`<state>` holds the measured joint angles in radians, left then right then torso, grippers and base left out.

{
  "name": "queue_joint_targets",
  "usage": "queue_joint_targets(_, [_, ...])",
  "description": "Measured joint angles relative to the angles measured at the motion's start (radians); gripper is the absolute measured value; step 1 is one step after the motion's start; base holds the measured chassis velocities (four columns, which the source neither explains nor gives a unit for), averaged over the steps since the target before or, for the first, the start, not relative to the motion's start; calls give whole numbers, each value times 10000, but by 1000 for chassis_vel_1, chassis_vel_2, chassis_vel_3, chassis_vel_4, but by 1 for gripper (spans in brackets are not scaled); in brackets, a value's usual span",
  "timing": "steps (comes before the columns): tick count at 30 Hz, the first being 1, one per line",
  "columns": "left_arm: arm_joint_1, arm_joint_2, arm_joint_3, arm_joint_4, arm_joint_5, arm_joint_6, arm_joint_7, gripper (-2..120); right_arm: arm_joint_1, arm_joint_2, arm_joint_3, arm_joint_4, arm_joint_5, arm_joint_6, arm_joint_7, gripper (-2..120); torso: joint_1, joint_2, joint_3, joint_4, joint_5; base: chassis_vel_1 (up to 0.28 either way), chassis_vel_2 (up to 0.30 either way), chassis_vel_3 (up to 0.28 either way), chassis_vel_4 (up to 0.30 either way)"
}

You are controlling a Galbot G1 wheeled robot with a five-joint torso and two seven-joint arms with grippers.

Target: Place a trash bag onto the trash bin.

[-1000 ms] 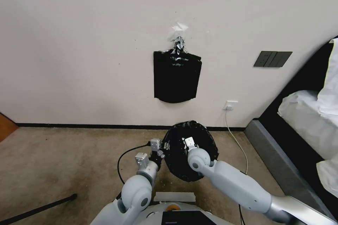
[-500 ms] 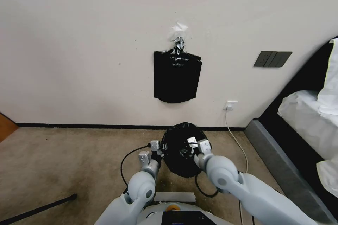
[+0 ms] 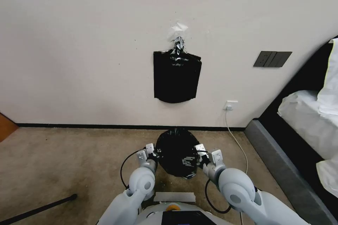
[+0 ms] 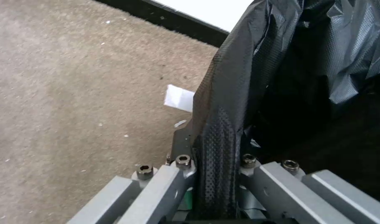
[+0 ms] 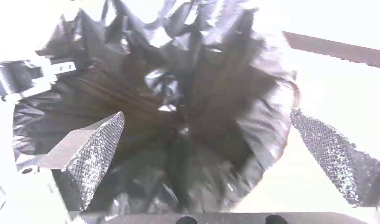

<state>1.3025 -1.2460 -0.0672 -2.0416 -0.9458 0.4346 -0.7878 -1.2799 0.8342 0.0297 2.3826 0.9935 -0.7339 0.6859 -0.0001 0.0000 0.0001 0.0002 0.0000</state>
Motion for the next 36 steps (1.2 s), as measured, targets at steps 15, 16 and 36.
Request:
queue_joint_targets(15, [39,87,-251,177,-392,171,-21,18,-214,-16,205,-19,2,3,10,100,0,0,0,-2,1,0,0,0,0])
queue_joint_targets(16, [38,71,-273,195,-401,214,-38,25,-280,-8,258,-6,-24,3,11,100,0,0,0,-2,-1,0,0,0,0])
queue_joint_targets(36, [2150,656,-2013,-553,4705,-2871,4188,96,-2603,2330,2212,-1411,-4982,3837,-3230,100,1,0,-1,0,-3,0,0,0,0])
